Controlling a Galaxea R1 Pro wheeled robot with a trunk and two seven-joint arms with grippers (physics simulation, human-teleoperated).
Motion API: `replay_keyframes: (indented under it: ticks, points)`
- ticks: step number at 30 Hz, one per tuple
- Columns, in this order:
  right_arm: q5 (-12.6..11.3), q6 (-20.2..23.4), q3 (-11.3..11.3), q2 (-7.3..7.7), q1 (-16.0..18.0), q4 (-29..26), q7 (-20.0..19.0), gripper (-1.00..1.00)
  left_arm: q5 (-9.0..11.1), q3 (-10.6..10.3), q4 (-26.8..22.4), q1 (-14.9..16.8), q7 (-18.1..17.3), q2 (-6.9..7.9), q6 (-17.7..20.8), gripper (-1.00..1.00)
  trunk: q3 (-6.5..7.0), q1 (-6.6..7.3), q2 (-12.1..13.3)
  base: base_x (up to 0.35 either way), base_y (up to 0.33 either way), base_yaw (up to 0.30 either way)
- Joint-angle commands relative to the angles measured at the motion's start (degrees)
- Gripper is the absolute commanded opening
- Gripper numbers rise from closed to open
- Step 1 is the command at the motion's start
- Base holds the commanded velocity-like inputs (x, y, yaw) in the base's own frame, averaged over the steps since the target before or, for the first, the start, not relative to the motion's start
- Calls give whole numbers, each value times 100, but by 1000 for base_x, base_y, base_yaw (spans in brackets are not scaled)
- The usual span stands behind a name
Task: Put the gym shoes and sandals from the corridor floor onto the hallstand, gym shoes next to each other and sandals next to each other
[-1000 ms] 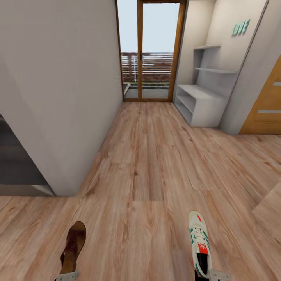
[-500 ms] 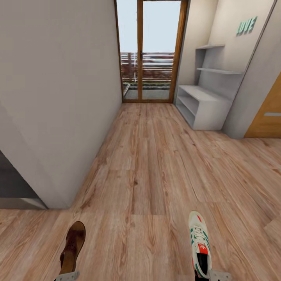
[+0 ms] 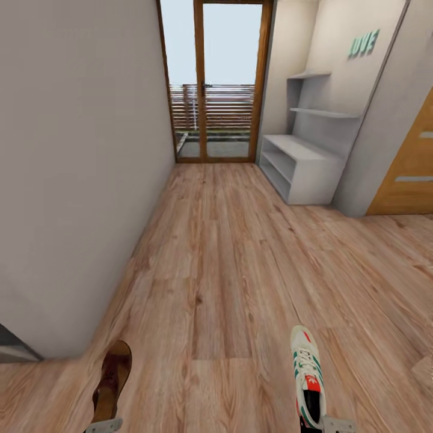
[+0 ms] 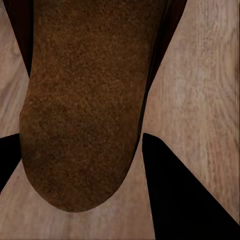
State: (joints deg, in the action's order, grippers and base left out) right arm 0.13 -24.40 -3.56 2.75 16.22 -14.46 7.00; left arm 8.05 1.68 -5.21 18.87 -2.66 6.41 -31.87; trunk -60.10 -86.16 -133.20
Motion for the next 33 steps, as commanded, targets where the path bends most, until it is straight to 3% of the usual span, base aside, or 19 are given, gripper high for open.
replay_keyframes:
  ticks: [1, 33]
  points:
    - [2, -21, -22, -3, 4, 5, -6, -100, 12, 17, 2, 0, -16, 0, -12, -100, 2, -2, -1, 339, 0, -194]
    - [5, -13, -30, 6, 4, 11, 3, -100, 21, 17, 11, -6, -15, 0, -12, -100, 12, -2, -1, 339, 0, -11]
